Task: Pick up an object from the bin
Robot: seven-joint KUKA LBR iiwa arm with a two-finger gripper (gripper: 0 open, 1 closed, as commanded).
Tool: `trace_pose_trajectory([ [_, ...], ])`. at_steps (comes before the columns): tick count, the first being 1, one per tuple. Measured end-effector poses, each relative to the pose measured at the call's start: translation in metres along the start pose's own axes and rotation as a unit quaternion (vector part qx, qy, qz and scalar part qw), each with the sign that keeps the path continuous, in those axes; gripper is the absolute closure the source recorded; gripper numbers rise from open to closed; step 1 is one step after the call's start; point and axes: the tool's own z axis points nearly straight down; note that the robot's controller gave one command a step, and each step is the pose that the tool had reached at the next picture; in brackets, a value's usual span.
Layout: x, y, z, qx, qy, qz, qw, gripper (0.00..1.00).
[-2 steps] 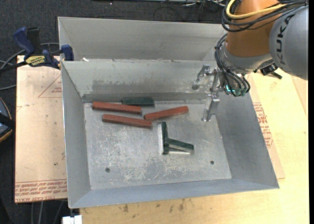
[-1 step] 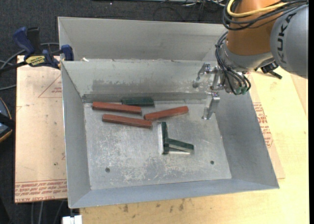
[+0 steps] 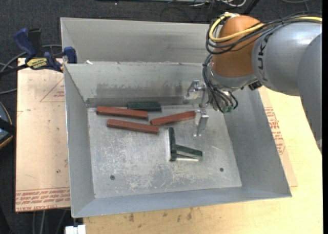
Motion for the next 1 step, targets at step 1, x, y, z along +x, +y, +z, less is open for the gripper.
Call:
trace_pose_trajectory([
  [1,0.0002,0.0087,0.0307,-0.001,0.0042,-0.032,0.9995,0.0],
])
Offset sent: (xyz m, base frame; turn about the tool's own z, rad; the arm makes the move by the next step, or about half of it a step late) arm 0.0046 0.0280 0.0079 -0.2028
